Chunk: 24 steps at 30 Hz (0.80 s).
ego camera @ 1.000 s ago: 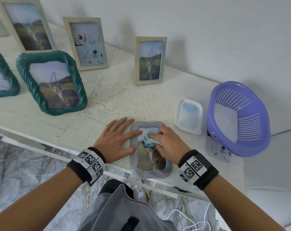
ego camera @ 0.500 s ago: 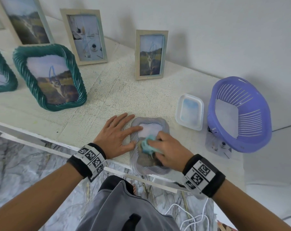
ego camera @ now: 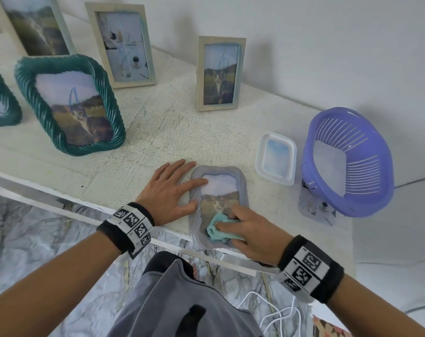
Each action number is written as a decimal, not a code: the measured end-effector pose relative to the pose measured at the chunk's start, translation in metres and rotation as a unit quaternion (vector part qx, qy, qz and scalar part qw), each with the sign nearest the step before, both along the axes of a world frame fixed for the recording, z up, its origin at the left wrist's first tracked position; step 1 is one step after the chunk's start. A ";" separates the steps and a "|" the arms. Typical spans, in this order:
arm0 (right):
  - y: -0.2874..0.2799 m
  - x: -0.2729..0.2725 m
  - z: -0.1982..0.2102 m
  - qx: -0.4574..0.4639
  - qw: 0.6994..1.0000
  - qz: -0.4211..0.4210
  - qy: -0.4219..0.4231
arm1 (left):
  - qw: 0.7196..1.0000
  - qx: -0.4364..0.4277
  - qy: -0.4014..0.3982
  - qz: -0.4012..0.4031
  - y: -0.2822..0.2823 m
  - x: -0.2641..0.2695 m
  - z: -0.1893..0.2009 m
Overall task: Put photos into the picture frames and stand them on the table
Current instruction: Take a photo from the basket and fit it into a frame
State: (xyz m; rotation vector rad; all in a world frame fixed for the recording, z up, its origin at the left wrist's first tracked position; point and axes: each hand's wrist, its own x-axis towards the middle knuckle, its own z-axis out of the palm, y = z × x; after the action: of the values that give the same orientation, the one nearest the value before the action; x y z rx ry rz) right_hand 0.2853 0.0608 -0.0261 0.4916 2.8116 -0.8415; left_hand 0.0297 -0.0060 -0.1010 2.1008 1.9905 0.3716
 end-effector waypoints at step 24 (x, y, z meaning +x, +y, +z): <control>-0.003 0.012 0.003 0.060 0.995 -0.066 -0.035 | 1.000 0.005 0.006 0.001 0.000 -0.001 -0.003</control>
State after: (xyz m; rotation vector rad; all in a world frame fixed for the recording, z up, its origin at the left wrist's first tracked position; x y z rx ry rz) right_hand 0.2971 0.0581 -0.0230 0.7187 2.8014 -0.6662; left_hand 0.0285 -0.0060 -0.1040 2.1131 2.0015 0.3715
